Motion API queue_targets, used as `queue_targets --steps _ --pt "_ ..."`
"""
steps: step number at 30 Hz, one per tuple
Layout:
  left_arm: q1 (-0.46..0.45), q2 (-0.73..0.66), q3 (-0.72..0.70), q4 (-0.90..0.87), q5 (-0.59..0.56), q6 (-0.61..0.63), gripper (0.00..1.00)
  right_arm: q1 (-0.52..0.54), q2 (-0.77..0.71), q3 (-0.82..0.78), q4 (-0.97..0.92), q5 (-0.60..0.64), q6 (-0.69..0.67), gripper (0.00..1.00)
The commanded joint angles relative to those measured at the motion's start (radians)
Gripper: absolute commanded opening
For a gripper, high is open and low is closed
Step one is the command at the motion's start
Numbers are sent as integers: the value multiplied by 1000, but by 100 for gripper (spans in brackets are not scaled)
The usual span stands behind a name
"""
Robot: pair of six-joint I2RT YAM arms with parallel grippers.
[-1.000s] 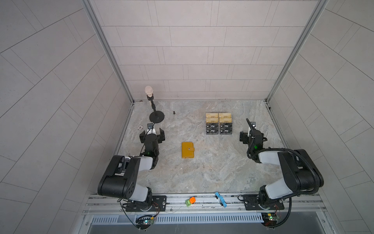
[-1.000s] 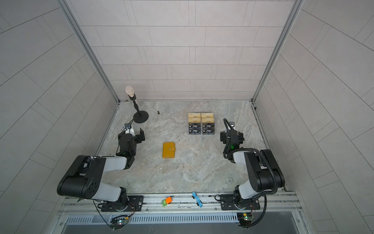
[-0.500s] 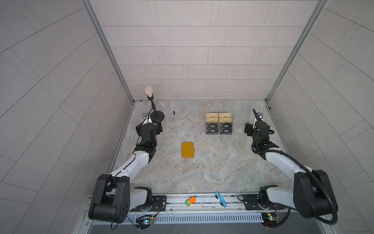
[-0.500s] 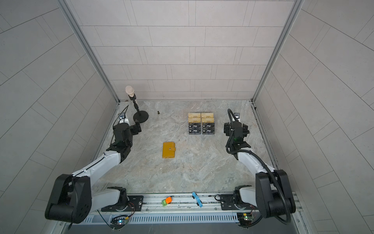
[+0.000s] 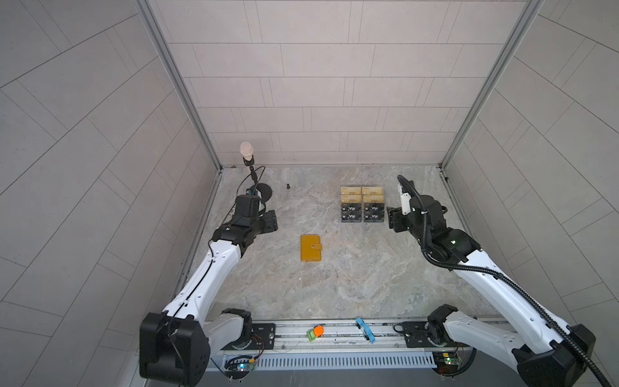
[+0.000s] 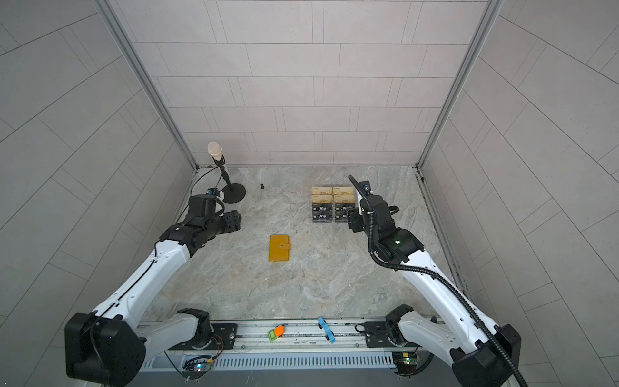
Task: Insert credit cards into a card holder
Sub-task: Pick up the card holder from the center of the table.
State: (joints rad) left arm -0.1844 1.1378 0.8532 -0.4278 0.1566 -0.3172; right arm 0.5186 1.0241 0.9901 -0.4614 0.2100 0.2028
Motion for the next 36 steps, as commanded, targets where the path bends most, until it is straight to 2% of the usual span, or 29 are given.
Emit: queue_targets --steps 1,5,10,15,21,24,28,36 --pt "-42 -11 -66 -4 264 -80 72 94 43 63 -155 -6 77 69" --pt "-62 29 -135 112 323 -124 71 184 151 118 -119 -81 176 58" --pt "-62 135 -155 177 371 -113 70 261 333 195 -112 -135 252 45" --pt "-62 231 -146 244 379 -133 67 306 476 237 -41 -179 306 44" --pt "-62 314 -162 345 434 -178 62 320 662 299 29 -271 343 36" --pt "-63 314 -189 360 427 -180 61 323 733 314 73 -311 354 29" --pt "-63 301 -240 418 414 -213 61 325 818 348 86 -346 371 27" --pt "-62 317 -280 517 422 -266 57 343 889 363 121 -358 374 25"
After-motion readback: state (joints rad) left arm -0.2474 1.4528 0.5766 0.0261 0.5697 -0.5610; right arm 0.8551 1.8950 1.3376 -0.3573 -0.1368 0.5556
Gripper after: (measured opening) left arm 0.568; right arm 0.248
